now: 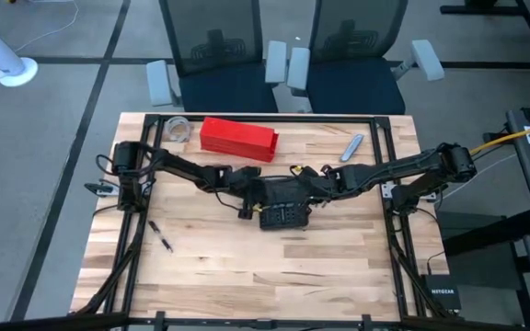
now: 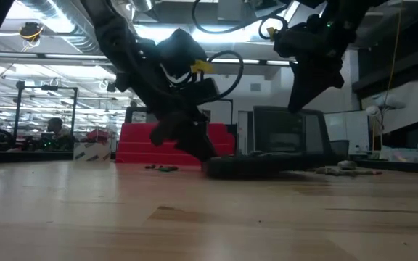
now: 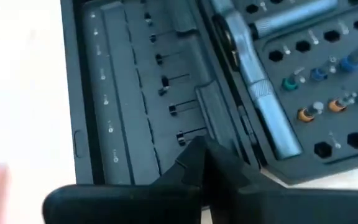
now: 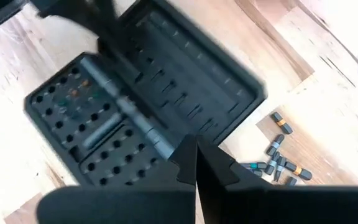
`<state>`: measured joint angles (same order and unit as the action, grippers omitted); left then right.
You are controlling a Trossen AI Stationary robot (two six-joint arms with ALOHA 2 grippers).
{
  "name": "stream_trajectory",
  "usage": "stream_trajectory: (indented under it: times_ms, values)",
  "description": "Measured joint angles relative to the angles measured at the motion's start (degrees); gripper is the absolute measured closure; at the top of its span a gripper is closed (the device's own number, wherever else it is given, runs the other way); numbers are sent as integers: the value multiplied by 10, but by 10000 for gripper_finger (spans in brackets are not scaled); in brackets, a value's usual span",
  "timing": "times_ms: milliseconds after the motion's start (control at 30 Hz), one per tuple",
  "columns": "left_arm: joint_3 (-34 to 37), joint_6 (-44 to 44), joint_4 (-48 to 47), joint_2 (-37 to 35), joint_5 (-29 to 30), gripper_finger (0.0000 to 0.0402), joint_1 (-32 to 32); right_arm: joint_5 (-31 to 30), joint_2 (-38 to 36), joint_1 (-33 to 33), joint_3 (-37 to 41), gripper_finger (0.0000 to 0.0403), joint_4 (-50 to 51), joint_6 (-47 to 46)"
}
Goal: Prefit tool cases
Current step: Remove the screwdriver bit from the tool case
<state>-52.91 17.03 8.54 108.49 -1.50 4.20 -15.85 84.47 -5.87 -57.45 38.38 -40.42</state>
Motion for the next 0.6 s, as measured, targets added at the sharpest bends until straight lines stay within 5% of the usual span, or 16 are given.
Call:
stream_trajectory:
  times_ms: [367, 600]
  values:
    - [3, -39, 25, -12, -2, 402, -70, 79, 0, -1, 0, 403, -54, 41]
    - [3, -28, -5, -60, 52, 402, -63, 105, 0, 3, 0, 403, -57, 83]
